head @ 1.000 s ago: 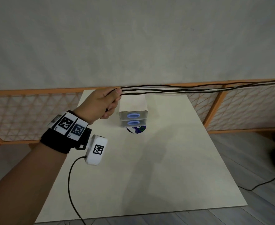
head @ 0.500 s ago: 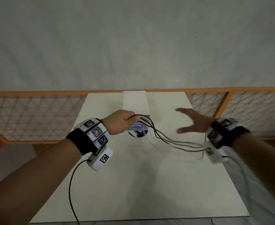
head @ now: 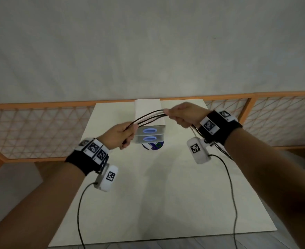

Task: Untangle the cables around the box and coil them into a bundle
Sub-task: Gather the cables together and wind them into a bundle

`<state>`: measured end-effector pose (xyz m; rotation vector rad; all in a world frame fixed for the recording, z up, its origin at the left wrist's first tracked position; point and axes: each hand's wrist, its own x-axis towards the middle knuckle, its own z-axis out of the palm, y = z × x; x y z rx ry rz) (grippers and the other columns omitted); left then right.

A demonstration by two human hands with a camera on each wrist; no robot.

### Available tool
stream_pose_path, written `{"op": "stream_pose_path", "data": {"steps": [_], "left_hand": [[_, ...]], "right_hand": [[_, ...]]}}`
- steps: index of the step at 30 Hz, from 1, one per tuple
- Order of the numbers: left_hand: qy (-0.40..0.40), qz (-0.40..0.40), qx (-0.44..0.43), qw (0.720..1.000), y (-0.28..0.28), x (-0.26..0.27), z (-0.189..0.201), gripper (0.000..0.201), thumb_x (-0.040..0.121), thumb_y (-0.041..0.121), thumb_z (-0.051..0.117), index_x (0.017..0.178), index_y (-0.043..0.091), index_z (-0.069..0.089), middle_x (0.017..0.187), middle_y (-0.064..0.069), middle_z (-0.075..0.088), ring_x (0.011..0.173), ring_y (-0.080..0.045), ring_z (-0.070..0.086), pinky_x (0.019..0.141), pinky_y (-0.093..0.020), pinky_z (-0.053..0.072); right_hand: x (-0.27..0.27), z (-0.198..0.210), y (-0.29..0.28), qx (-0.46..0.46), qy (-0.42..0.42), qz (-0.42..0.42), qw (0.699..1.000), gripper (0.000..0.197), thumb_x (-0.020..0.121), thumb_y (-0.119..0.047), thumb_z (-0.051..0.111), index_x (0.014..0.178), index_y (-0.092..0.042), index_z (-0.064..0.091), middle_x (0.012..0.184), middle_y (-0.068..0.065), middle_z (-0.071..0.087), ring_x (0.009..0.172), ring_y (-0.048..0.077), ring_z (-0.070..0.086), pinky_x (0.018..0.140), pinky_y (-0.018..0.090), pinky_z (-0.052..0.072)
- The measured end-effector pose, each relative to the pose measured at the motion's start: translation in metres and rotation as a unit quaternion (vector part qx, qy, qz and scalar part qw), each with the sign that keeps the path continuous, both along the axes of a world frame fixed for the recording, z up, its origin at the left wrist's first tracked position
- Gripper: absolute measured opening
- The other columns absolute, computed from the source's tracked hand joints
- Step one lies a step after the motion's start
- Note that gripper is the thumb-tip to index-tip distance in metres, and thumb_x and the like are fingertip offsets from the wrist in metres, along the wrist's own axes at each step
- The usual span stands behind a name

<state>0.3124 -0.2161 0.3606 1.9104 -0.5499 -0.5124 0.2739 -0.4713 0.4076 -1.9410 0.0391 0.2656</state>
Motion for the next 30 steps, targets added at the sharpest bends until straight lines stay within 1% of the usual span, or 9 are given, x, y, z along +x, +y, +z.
{"op": "stream_pose_path", "data": {"steps": [5,7,9,11,15,18,20,26,30], "left_hand": [[0.036,0.029,-0.038,0.998,-0.001,-0.002,-0.047,0.045,0.073,0.061,0.063,0.095,0.021,0.058,0.081,0.006,0.070,0.069,-0.015,0.061,0.065,-0.027,0.043],[0.057,0.017,-0.030,0.998,0.002,0.001,-0.048,0.054,0.067,0.053,0.075,0.111,0.031,0.053,0.096,0.018,0.065,0.090,-0.010,0.059,0.073,-0.023,0.042],[0.058,0.054,-0.021,0.997,0.006,0.010,-0.040,0.080,0.052,0.058,0.082,0.119,0.036,0.046,0.123,0.017,0.051,0.120,-0.013,0.044,0.098,-0.029,0.038],[0.028,0.071,-0.043,0.996,-0.002,0.017,-0.017,0.096,0.044,0.067,0.078,0.127,0.037,0.040,0.133,0.012,0.044,0.127,-0.012,0.038,0.109,-0.035,0.031],[0.013,0.060,-0.083,0.995,-0.047,0.010,0.023,0.071,0.076,0.074,0.040,0.113,0.017,0.063,0.095,0.002,0.069,0.104,-0.016,0.061,0.100,-0.032,0.039],[-0.019,0.131,-0.080,0.988,-0.064,0.006,0.020,0.065,0.090,0.067,0.030,0.077,0.011,0.062,0.062,-0.001,0.051,0.064,-0.020,0.053,0.067,-0.029,0.043],[-0.012,0.133,-0.092,0.987,-0.066,0.007,0.018,0.053,0.091,0.062,0.037,0.069,0.016,0.053,0.061,0.003,0.041,0.057,-0.015,0.039,0.057,-0.025,0.035],[0.078,0.100,-0.187,0.974,-0.058,0.015,0.030,0.043,0.091,0.044,0.055,0.059,0.021,0.037,0.056,0.004,0.022,0.051,-0.014,0.021,0.052,-0.025,0.023],[0.122,0.077,-0.236,0.961,-0.064,0.014,0.036,0.043,0.094,0.032,0.053,0.059,0.023,0.029,0.058,0.002,0.014,0.055,-0.015,0.013,0.051,-0.026,0.018]], "right_hand": [[0.021,0.027,0.036,-0.170,-0.023,0.031,0.985,0.050,0.084,-0.047,0.063,0.052,-0.018,0.038,0.043,-0.004,0.031,0.042,0.016,0.025,0.045,0.022,0.021],[0.026,0.031,0.045,-0.211,-0.019,0.037,0.977,0.050,0.086,-0.046,0.062,0.053,-0.016,0.038,0.048,-0.001,0.031,0.043,0.016,0.025,0.043,0.022,0.021],[0.028,0.036,0.053,-0.258,-0.023,0.047,0.965,0.051,0.088,-0.043,0.060,0.053,-0.015,0.035,0.050,0.001,0.030,0.039,0.015,0.028,0.038,0.020,0.025],[0.030,0.037,0.060,-0.316,-0.042,0.065,0.946,0.050,0.091,-0.038,0.057,0.053,-0.012,0.038,0.051,0.002,0.032,0.031,0.007,0.033,0.031,0.011,0.025],[0.032,0.036,0.067,-0.368,-0.080,0.077,0.923,0.039,0.094,-0.031,0.052,0.066,-0.004,0.051,0.057,0.007,0.039,0.050,0.015,0.037,0.043,0.017,0.028],[0.032,0.038,0.056,-0.334,-0.088,0.065,0.936,0.037,0.091,-0.032,0.056,0.064,-0.006,0.054,0.052,0.001,0.039,0.034,0.006,0.040,0.033,0.009,0.027],[0.028,0.037,0.046,-0.312,-0.095,0.051,0.944,0.038,0.089,-0.037,0.059,0.061,-0.013,0.054,0.052,-0.002,0.043,0.030,0.002,0.040,0.033,0.008,0.029],[-0.003,0.003,0.016,-0.205,-0.045,0.010,0.978,0.032,0.080,-0.055,0.064,0.076,-0.024,0.055,0.067,-0.011,0.050,0.056,0.003,0.043,0.053,0.020,0.029],[-0.014,-0.049,0.039,-0.030,0.044,0.009,0.999,0.040,0.086,-0.057,0.054,0.094,-0.021,0.068,0.069,-0.009,0.059,0.046,0.000,0.043,0.049,0.016,0.033]]}}
